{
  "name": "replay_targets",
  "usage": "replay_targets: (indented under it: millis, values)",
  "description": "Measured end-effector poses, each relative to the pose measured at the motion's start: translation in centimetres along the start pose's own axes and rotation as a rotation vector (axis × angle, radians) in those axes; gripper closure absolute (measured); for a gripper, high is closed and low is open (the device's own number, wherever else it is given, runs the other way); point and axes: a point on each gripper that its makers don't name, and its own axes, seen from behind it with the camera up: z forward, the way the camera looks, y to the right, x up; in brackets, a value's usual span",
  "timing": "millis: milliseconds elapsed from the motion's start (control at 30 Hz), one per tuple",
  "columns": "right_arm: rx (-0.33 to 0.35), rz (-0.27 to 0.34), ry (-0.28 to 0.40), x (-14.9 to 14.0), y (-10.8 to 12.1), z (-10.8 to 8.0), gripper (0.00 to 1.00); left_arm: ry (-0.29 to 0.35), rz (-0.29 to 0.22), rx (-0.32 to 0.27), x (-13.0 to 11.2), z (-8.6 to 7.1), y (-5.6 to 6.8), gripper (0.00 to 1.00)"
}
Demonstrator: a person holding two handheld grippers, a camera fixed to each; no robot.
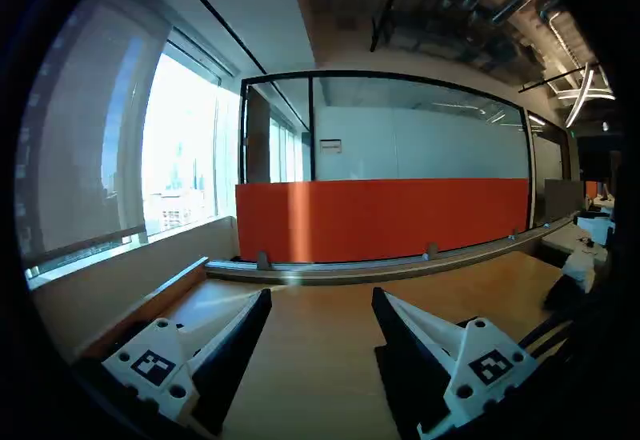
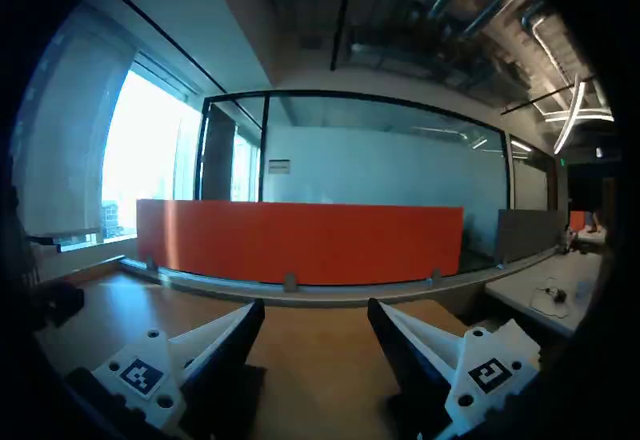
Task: Fold towel
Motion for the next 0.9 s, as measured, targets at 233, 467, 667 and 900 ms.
replay_targets:
  millis: [233,467,667,900]
  values:
    - [0.041,-0.019,-0.017,1.9,-1.1,0.2,0.00,-0.034,0.011,-0.041,2.3,-0.2,1.0,0.07]
    - [0.132,-0.077,-0.067,2.5,-2.7,0.4,0.00,-0.096,0.048,-0.115,2.5,-0.2,2.5,0.07]
    - [0.230,-0.129,-0.147,1.4,-4.4,0.1,0.00,-0.159,0.086,-0.185,1.3,-0.3,3.8,0.07]
    - [0.344,-0.173,-0.261,-0.6,-6.6,-1.0,0.00,-0.219,0.084,-0.262,0.3,-0.9,5.3,0.07]
